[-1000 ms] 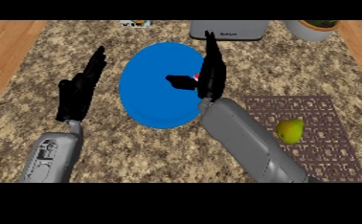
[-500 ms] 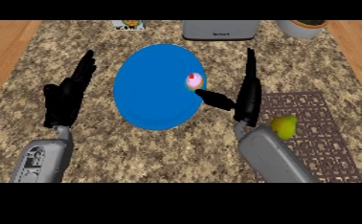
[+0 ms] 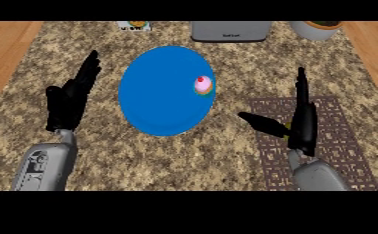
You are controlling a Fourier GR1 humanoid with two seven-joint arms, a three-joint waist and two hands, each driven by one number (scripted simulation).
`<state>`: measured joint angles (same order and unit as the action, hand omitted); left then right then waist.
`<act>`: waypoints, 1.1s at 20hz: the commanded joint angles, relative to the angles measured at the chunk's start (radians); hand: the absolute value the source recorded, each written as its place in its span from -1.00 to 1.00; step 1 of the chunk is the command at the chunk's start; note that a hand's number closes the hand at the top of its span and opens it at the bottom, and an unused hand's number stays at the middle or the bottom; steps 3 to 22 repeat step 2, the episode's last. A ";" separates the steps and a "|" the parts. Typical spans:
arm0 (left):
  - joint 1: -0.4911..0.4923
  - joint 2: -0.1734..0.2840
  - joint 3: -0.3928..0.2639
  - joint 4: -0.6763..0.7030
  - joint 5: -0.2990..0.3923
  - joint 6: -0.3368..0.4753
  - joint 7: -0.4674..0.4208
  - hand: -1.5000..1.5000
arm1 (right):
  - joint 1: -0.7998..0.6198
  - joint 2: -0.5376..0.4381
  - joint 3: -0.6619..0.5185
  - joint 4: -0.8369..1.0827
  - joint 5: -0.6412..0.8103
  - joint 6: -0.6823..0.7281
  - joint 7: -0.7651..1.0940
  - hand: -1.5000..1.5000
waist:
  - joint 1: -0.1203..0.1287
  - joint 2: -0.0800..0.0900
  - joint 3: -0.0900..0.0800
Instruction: Pick the cupcake from the placemat and place it in the plate
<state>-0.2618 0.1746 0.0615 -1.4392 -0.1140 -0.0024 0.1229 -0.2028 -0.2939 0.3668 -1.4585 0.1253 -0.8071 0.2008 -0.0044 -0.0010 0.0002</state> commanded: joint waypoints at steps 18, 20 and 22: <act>0.036 -0.028 -0.022 0.001 -0.026 0.004 -0.047 0.00 | 0.097 -0.009 -0.103 -0.028 -0.041 0.101 -0.106 -1.00 | 0.002 0.001 0.000; 0.036 -0.028 -0.022 0.001 -0.026 0.004 -0.047 0.00 | 0.097 -0.009 -0.103 -0.028 -0.041 0.101 -0.106 -1.00 | 0.002 0.001 0.000; 0.036 -0.028 -0.022 0.001 -0.026 0.004 -0.047 0.00 | 0.097 -0.009 -0.103 -0.028 -0.041 0.101 -0.106 -1.00 | 0.002 0.001 0.000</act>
